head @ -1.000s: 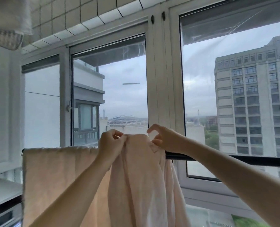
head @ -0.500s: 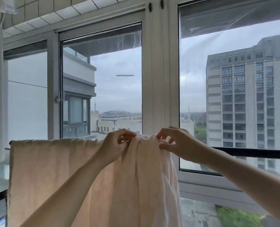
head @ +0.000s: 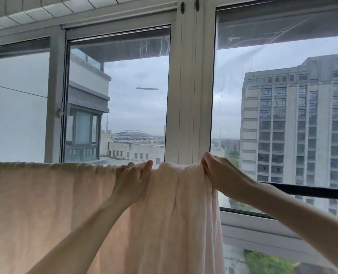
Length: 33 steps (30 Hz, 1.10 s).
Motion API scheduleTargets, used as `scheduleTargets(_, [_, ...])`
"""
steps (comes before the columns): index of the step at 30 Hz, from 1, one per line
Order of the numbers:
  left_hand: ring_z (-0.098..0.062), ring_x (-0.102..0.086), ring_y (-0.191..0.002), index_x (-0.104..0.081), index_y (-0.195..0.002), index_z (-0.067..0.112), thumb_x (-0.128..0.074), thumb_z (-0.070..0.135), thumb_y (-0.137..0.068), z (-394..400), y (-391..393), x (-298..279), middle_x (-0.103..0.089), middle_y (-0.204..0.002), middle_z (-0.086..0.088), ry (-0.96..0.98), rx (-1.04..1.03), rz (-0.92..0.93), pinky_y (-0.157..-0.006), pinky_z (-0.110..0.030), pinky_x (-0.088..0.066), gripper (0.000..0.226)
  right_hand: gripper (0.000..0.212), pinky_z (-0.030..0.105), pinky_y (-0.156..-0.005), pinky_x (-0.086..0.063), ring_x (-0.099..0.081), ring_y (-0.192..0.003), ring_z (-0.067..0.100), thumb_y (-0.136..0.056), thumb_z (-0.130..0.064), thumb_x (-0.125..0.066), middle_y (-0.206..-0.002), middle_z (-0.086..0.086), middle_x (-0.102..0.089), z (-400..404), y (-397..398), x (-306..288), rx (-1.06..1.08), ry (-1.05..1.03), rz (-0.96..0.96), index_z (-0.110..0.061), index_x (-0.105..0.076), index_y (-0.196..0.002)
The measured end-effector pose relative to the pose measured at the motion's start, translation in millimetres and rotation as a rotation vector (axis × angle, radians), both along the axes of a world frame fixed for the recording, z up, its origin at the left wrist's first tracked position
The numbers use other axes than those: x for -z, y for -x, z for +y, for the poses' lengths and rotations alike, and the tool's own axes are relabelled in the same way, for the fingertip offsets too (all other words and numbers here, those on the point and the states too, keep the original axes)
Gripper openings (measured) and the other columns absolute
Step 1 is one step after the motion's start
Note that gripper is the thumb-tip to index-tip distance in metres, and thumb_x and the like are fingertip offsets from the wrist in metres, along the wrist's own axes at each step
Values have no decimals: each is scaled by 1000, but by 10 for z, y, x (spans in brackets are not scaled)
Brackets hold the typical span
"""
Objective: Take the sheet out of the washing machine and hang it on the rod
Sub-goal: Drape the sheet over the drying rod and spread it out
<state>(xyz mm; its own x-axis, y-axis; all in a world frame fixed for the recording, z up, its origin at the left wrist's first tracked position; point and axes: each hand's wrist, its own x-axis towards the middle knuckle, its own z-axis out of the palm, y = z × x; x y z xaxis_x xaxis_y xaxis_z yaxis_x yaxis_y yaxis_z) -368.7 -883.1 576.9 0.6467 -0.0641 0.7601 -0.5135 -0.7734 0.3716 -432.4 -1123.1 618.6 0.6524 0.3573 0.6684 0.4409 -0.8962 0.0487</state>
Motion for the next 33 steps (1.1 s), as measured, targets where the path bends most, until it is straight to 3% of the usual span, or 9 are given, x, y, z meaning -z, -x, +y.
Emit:
scheduleTargets(5, [-17,-51,-84,-61,-75,13,-18,43,-99,-126,-87,60,-57,-66,8,38,-10,-108,-82,-31,-24,57,17,16,-49,-43,-51,-59,3,-99,-22,-45,-71,-9,-52,-468,236,-127,91,-11,59,-15,-47,-84])
scheduleTargets(10, [-25,-56,-92,-61,-72,12,-31,32,-102,-266,-69,26,-66,-76,-6,59,-29,-107,-88,-36,-29,48,15,15,-52,-42,-51,-61,1,-99,-22,-46,-72,-11,-52,-775,404,-141,141,-46,18,-16,-47,-84])
scheduleTargets(13, [-31,-57,-95,-63,-75,11,-36,26,-101,-270,-4,-3,-57,-71,-7,60,-63,-111,-91,-38,-30,40,15,14,-54,-45,-52,-61,1,-99,-21,-44,-72,-11,-53,-1010,491,-163,204,-51,-11,-13,-48,-87])
scheduleTargets(16, [-33,-59,-92,-66,-77,11,-38,25,-100,-303,25,2,-63,-75,-13,57,-77,-133,-92,-41,-32,39,16,14,-50,-43,-53,-59,10,-100,-17,-42,-71,-3,-56,-1243,547,-162,274,-80,3,-10,-48,-87])
scheduleTargets(19, [-30,-58,-90,-62,-69,12,-37,27,-100,-371,-21,27,-56,-66,-4,58,-83,-151,-91,-40,-32,42,17,16,-50,-44,-52,-58,16,-100,-13,-40,-72,1,-56,-1368,567,-150,285,-104,-29,-8,-49,-86])
scheduleTargets(24, [-29,-57,-98,-67,-77,8,-35,27,-100,-409,-92,24,-68,-77,-12,36,-145,-140,-93,-38,-28,44,15,30,-50,-49,-51,-54,10,-100,-21,-41,-71,-5,-53,-1315,520,-105,314,55,-183,-20,-40,-85])
scheduleTargets(28, [-27,-57,-94,-65,-81,14,-39,22,-99,-348,-57,13,-63,-78,-3,72,-102,-142,-87,-37,-28,32,14,32,-50,-48,-53,-55,12,-100,-20,-40,-70,-4,-54,-1062,433,-121,226,-53,-235,-19,-41,-86])
scheduleTargets(30, [-21,-56,-91,-61,-83,20,-45,20,-93,-387,85,3,-62,-85,5,92,-96,-249,-83,-36,-29,19,12,32,-53,-49,-56,-58,16,-99,-18,-41,-72,0,-57,-895,369,-154,173,-114,-252,-14,-44,-88])
scheduleTargets(33, [-10,-52,-74,-54,-77,26,-44,38,-89,-655,537,-16,-58,-74,12,78,-4,-299,-74,-29,-36,19,14,29,-53,-50,-60,-61,20,-98,-16,-45,-75,5,-62,-593,268,-238,78,-195,-284,-5,-51,-92])
